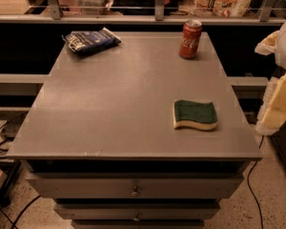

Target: Move sponge near blue chip bag

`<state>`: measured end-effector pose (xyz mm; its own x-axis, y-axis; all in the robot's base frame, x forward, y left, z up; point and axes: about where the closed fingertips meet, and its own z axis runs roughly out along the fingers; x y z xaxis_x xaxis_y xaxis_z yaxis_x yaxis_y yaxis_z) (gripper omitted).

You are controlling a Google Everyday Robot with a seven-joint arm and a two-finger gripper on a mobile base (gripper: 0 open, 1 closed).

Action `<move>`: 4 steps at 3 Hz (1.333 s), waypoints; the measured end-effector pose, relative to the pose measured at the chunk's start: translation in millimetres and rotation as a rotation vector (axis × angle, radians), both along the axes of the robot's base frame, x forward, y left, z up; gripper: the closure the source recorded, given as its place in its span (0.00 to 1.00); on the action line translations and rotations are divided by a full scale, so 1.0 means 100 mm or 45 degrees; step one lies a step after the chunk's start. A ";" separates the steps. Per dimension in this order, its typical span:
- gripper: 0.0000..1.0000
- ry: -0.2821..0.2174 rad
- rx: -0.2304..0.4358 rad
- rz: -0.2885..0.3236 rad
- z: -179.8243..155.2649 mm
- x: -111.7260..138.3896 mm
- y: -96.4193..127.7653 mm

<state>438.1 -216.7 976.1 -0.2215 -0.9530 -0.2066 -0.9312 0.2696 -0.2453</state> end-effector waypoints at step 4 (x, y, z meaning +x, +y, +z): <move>0.00 -0.101 0.297 0.125 -0.32 0.19 0.31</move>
Offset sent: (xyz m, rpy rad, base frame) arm 0.0044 0.0146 -0.0157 0.1575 -0.0803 0.0629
